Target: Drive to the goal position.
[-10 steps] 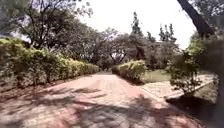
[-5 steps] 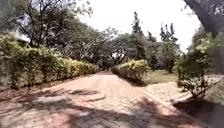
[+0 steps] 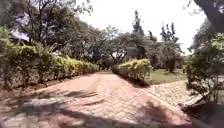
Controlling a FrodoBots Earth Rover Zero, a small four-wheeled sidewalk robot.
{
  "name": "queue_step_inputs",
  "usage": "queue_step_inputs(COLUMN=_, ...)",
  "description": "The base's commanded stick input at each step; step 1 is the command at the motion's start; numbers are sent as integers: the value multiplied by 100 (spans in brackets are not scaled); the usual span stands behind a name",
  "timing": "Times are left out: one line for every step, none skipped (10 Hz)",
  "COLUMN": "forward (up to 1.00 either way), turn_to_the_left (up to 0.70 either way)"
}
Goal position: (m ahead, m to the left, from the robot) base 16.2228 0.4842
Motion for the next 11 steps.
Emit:
queue_step_inputs(forward=50, turn_to_the_left=41)
queue_step_inputs(forward=50, turn_to_the_left=45)
queue_step_inputs(forward=50, turn_to_the_left=38)
queue_step_inputs(forward=50, turn_to_the_left=28)
queue_step_inputs(forward=50, turn_to_the_left=13)
queue_step_inputs(forward=50, turn_to_the_left=0)
queue_step_inputs(forward=50, turn_to_the_left=0)
queue_step_inputs(forward=50, turn_to_the_left=0)
queue_step_inputs(forward=50, turn_to_the_left=0)
queue_step_inputs(forward=50, turn_to_the_left=0)
queue_step_inputs(forward=50, turn_to_the_left=0)
